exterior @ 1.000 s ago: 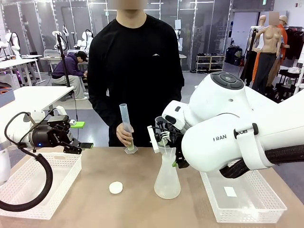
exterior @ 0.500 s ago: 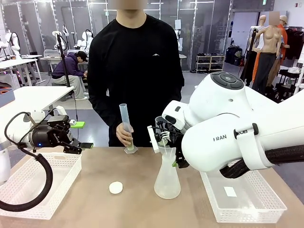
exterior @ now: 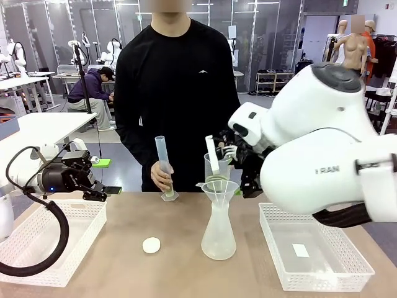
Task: Prepare the solutions needed for the experiment.
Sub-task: Once the solution is in the Big flask , pick up the Plastic Funnel and place it back into the right Organizing basket.
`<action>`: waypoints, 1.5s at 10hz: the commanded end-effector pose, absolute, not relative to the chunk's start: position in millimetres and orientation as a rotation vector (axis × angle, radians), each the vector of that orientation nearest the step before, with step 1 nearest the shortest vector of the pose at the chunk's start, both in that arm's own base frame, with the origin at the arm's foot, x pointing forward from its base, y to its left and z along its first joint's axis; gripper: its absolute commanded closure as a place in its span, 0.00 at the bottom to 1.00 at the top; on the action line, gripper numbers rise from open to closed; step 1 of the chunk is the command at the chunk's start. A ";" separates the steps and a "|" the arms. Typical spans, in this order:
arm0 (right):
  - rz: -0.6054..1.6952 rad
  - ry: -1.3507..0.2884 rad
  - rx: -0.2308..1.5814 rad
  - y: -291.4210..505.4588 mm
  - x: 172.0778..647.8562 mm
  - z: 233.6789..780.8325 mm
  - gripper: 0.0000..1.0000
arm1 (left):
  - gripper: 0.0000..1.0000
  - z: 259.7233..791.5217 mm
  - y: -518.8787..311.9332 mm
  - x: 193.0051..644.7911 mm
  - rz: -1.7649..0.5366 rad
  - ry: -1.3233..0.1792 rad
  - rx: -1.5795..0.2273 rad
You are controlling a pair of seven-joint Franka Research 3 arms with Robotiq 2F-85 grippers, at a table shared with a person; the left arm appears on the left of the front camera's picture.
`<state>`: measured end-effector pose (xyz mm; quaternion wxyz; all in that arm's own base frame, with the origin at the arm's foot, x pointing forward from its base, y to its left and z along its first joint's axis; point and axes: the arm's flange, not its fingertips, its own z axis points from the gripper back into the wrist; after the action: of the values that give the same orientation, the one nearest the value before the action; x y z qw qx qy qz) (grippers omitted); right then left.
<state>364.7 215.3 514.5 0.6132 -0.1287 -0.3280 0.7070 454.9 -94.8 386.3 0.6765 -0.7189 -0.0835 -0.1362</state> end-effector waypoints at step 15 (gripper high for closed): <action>0.648 -0.911 0.447 49.7 395.5 529.1 0.16 | 0.00 387.5 -95.6 455.2 -0.306 -0.193 -1.616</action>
<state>380.5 70.9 536.1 0.8121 0.1330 -0.4246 0.3775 454.8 -94.7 386.3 0.6765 -0.7189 -0.0835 -0.1361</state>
